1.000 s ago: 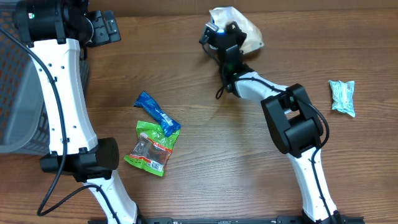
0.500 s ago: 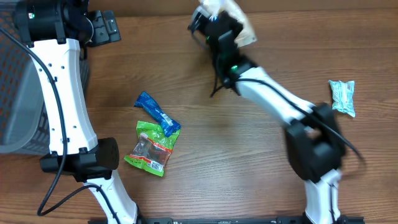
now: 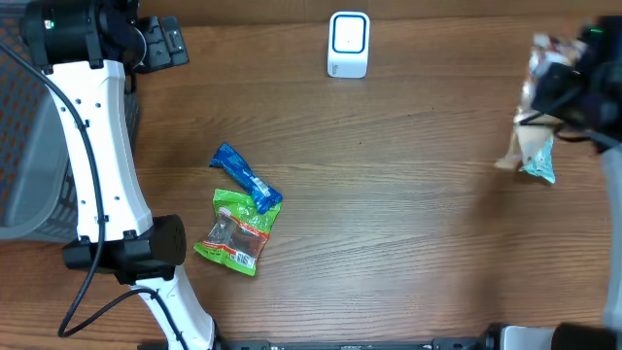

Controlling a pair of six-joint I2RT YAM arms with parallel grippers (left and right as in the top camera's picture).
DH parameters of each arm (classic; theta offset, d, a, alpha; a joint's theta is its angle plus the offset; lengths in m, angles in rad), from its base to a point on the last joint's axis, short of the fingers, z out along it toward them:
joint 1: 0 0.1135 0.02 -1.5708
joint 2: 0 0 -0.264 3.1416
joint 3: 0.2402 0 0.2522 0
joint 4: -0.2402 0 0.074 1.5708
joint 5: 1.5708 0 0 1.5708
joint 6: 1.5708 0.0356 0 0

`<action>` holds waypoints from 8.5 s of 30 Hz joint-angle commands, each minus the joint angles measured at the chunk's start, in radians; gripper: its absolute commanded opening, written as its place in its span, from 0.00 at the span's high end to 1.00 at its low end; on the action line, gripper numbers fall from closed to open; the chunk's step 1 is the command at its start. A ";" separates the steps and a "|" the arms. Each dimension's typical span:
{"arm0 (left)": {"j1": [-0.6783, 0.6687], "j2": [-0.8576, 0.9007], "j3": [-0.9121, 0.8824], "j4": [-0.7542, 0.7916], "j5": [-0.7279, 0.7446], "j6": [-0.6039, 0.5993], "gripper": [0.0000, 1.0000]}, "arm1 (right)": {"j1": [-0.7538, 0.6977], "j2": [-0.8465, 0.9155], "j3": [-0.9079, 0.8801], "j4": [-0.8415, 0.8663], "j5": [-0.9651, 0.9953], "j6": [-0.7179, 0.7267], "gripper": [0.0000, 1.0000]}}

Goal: Scan the item barcode

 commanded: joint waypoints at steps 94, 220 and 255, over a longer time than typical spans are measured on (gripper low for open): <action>-0.006 -0.024 0.010 0.001 -0.003 0.013 0.00 | 0.676 0.610 0.035 -0.020 0.041 -0.162 0.53; -0.006 -0.024 0.010 0.001 -0.002 0.013 0.00 | 0.446 0.357 -0.682 0.804 -0.260 0.084 0.96; -0.006 -0.024 0.010 0.001 -0.002 0.013 0.00 | 0.492 0.209 0.173 -0.003 -0.598 -0.821 0.96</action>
